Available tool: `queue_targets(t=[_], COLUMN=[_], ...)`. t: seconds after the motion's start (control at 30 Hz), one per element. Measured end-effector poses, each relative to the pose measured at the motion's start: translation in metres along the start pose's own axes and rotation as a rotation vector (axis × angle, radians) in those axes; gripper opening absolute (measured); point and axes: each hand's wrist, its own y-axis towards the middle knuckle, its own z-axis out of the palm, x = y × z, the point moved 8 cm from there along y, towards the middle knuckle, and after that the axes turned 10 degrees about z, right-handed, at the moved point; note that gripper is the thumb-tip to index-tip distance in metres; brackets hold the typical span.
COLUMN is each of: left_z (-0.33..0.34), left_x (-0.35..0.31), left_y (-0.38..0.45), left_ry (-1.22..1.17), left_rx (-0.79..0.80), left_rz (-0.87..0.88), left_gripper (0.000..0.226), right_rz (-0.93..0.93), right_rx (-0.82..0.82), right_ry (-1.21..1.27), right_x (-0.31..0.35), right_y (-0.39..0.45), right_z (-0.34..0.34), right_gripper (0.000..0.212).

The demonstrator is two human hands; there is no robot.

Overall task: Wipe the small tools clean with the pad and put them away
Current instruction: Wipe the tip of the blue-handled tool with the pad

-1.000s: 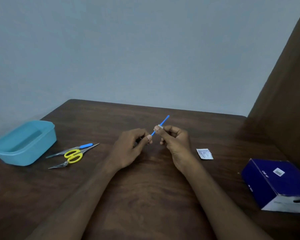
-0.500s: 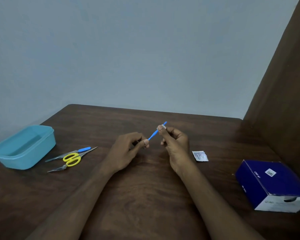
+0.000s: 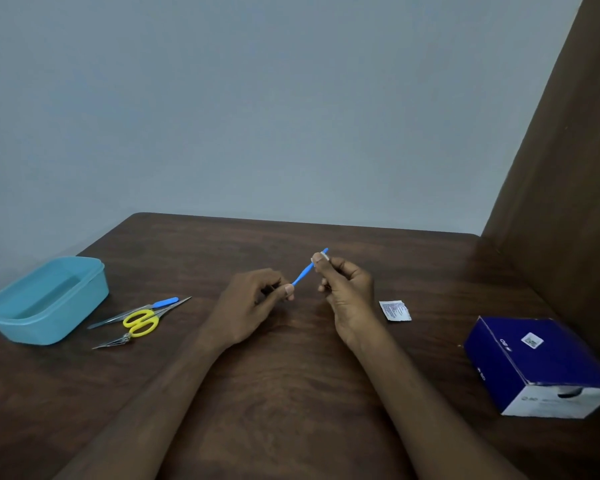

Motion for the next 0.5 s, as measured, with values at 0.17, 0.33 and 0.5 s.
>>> queue_targets(t=[0.17, 0.33, 0.5], left_z=[0.000, 0.002, 0.001], left_x=[-0.001, 0.001, -0.001], left_y=[0.000, 0.001, 0.001], left_ry=[0.008, 0.026, 0.021], left_rx=[-0.016, 0.009, 0.003], left_rz=[0.006, -0.001, 0.001], left_gripper=[0.023, 0.023, 0.023], right_rz=[-0.011, -0.003, 0.007], right_rx=[-0.032, -0.103, -0.080], right_ry=[0.000, 0.081, 0.121], right_x=[0.000, -0.001, 0.000], right_y=[0.003, 0.010, 0.009], right_z=[-0.004, -0.014, -0.011], right_gripper=[0.015, 0.013, 0.010])
